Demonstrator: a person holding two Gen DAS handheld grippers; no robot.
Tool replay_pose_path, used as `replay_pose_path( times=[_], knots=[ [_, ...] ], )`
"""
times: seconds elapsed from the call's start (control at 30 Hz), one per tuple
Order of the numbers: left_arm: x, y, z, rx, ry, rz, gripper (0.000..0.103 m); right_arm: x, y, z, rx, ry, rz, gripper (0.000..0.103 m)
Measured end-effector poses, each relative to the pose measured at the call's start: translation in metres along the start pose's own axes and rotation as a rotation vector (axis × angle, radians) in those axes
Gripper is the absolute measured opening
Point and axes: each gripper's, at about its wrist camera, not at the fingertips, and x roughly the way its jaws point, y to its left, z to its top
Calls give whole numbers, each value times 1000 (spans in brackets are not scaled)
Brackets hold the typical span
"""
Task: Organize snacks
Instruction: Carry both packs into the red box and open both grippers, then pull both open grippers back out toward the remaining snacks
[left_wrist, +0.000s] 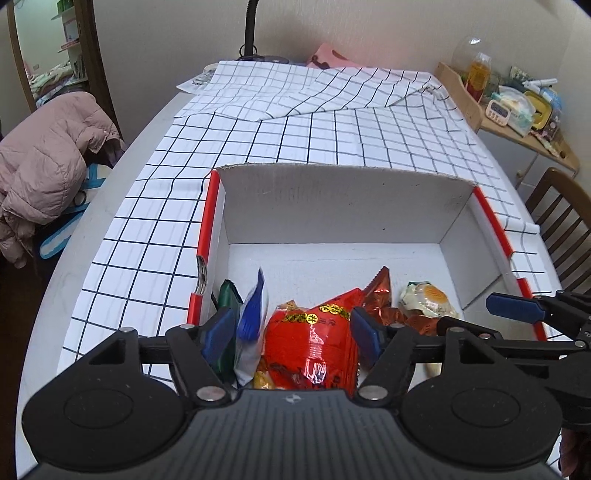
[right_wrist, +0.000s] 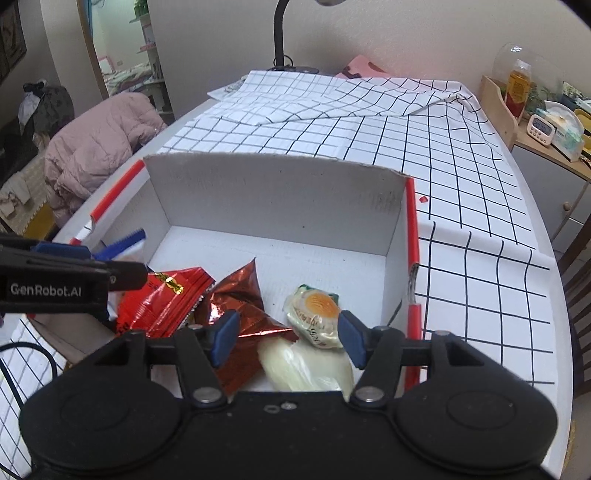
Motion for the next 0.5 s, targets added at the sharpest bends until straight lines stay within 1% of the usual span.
replay_pose_path(
  times=[0.07,0.3,0.37,0.5],
  knots=[
    [-6,2,-2,-5,-12,-7,74,-6,0,-1,8,-12,9,59],
    [-33,10,-13,-34,-62,-48,75,-34,0,-9,54,-57,55,59],
    [-41,13,-17,-47,-78,-65,79,-43,2,-12,58,-73,62,60],
    [-58,16,-26,-50,-106,-83,80,-59,4,-17,68,-100,75,60]
  ],
)
